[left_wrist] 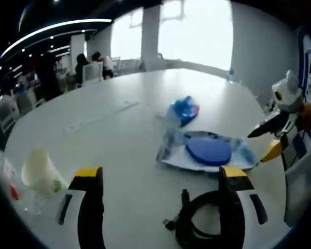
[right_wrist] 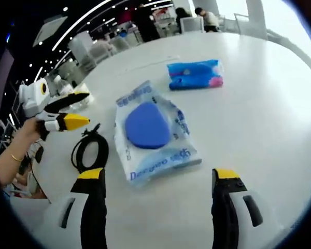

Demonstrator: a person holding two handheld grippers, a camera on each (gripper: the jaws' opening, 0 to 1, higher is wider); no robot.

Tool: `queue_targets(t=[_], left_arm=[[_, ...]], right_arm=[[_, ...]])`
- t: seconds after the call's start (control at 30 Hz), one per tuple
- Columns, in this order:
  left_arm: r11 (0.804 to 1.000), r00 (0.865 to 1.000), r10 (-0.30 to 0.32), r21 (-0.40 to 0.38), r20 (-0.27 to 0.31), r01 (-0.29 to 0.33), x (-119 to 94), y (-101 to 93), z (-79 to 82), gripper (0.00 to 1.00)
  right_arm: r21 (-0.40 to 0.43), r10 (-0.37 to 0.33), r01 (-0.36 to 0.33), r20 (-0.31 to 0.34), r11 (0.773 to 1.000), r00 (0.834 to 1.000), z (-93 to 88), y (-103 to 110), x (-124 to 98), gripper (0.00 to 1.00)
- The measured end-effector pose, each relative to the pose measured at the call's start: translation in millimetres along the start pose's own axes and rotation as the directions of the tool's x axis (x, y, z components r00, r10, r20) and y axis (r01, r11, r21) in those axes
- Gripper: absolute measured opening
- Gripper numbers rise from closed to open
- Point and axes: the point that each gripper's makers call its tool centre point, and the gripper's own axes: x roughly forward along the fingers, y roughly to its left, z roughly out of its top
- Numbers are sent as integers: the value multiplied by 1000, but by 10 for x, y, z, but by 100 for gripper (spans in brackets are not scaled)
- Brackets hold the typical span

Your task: Arrange the tabletop items into an orderly group along one side of the table until the central work area is clear of visible clutter.

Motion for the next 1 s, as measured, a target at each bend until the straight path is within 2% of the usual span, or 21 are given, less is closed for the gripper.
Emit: queue_targets(t=[0.2,0.3,0.43,0.57,0.67,0.83,1.0], left_arm=[[1000,1000,14,4,8,-14,208,69,36,84],[999,1000,-3,-38,31,4,315,46,67,80],[1000,1000,-6,-30,30,7,427,31,57,78],[998,998,-46,-46,32,47,523,-23,61,69],[999,999,-52,-11,14,52,585,-28,41,64],[997,997,-74,-20,-28,73,645,-31,-32,50],[995,993,-101,-30,-53,100,676,-26,-80,38]], right_arm=[[-4,11,-11,-27,1000,1000,-26,68,39,76],[8,14,-14,-35,1000,999,-35,73,47,71],[32,30,-29,-31,999,999,-31,97,73,63],[60,26,-23,-48,998,999,-75,106,115,59],[107,43,-38,-49,994,998,-91,139,138,53],[103,29,-21,-76,994,997,-139,130,150,31],[150,31,-18,-79,988,996,-147,138,184,25]])
